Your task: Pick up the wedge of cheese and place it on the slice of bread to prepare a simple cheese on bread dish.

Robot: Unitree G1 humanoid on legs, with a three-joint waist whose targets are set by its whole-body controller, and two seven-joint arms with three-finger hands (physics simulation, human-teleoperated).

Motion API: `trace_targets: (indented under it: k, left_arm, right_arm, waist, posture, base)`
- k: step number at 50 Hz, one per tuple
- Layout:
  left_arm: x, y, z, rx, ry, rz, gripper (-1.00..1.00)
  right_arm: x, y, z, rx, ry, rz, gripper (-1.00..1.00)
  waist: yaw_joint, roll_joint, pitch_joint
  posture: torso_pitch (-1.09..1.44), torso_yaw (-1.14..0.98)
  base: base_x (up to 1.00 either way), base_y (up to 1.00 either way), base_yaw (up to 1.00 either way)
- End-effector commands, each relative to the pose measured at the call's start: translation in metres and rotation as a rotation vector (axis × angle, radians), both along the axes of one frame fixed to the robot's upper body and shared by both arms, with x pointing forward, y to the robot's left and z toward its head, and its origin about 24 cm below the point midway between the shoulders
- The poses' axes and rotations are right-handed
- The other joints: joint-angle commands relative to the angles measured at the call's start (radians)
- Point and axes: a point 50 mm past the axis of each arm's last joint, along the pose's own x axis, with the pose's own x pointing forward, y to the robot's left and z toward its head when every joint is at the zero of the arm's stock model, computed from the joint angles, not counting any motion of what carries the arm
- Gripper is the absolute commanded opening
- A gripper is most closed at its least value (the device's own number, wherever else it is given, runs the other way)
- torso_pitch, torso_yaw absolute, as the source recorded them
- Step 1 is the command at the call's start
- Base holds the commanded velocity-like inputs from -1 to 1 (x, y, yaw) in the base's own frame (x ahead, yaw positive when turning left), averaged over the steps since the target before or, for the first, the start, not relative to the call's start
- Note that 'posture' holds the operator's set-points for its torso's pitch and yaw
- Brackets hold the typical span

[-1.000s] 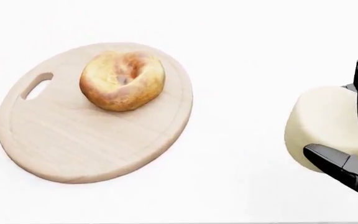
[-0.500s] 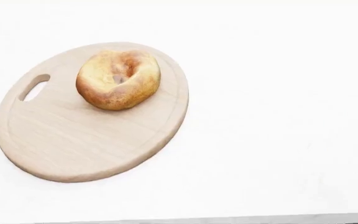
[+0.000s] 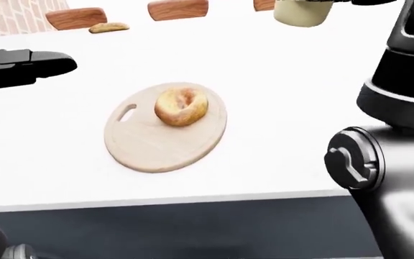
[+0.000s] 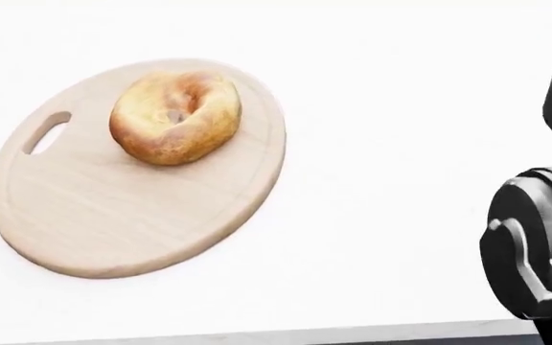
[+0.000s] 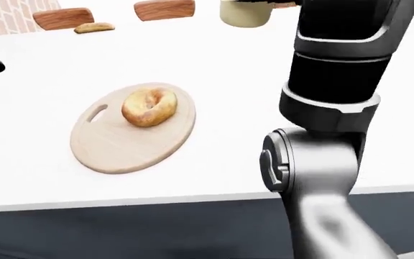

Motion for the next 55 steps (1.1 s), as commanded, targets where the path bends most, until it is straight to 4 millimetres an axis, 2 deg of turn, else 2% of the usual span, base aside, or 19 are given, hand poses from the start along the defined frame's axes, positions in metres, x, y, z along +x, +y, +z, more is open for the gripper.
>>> trace_targets:
  k: [1,11,17,23,33,41,55]
  left_arm:
    - [-0.008,-0.001,0.013,0.017,-0.073,0.013,1.00]
    - [-0.008,0.003,0.013,0.012,-0.073,0.019,1.00]
    - [-0.010,0.006,0.014,0.006,-0.076,0.026,1.00]
    - [-0.010,0.006,0.015,0.001,-0.078,0.025,1.00]
    - [-0.010,0.008,0.015,-0.010,-0.080,0.024,1.00]
    - [-0.008,0.009,0.012,-0.017,-0.075,0.018,1.00]
    - [-0.007,0.010,0.010,-0.023,-0.066,0.020,1.00]
  right_arm:
    - [-0.001,0.012,0.028,-0.023,-0.135,0.006,-1.00]
    - [0.043,0.049,0.041,-0.041,-0.132,0.039,-1.00]
    - [0.065,0.069,0.020,-0.072,-0.079,0.053,-1.00]
    - [0.070,0.091,0.011,-0.105,-0.086,0.081,-1.00]
    - [0.082,0.121,-0.027,-0.117,-0.038,0.110,-1.00]
    - [0.090,0.134,-0.064,-0.132,0.014,0.114,-1.00]
    - [0.090,0.156,-0.090,-0.196,0.050,0.154,-1.00]
  waist:
    - [-0.002,-0.001,-0.033]
    - [-0.009,0.006,-0.036]
    - [-0.015,0.009,-0.034]
    - [-0.019,0.013,-0.035]
    - [-0.016,0.018,-0.034]
    - [-0.011,0.018,-0.037]
    - [-0.003,0.017,-0.043]
  posture:
    - [0.00,0.00]
    - [0.00,0.00]
    - [0.00,0.00]
    - [0.00,0.00]
    - [0.00,0.00]
    - [0.00,0.00]
    - [0.00,0.00]
  base:
    - [0.00,0.00,0.00]
    - [0.00,0.00,0.00]
    - [0.00,0.00,0.00]
    - [0.00,0.00,0.00]
    - [0.00,0.00,0.00]
    - [0.00,0.00,0.00]
    - [0.00,0.00,0.00]
